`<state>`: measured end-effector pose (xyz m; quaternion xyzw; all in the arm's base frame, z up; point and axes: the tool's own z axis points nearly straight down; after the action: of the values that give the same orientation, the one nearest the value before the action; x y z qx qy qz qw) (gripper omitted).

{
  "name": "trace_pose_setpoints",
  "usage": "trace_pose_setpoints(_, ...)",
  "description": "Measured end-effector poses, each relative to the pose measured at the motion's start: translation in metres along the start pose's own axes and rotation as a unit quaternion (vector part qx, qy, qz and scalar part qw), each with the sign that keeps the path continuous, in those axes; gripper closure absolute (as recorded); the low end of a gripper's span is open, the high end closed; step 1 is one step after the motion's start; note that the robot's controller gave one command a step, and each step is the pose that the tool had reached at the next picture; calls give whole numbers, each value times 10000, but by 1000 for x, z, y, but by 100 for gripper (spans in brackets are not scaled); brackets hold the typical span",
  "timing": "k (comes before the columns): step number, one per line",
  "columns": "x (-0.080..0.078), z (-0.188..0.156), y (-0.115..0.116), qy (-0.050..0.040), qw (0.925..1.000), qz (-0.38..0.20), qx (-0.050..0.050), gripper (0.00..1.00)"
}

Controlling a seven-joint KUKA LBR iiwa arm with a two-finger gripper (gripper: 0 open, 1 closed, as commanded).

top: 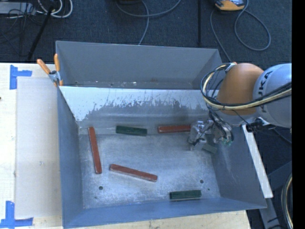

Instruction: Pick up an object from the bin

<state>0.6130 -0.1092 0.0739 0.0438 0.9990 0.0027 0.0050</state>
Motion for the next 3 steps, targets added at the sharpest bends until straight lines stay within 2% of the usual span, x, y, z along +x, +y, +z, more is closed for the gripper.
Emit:
trace_pose_setpoints(1,3,3,-3,40,10000,-5,25,0)
trace_pose_setpoints(2,0,0,0,-2,10000,-4,1,100)
trace_pose_setpoints(3,3,3,-3,41,10000,-8,25,0)
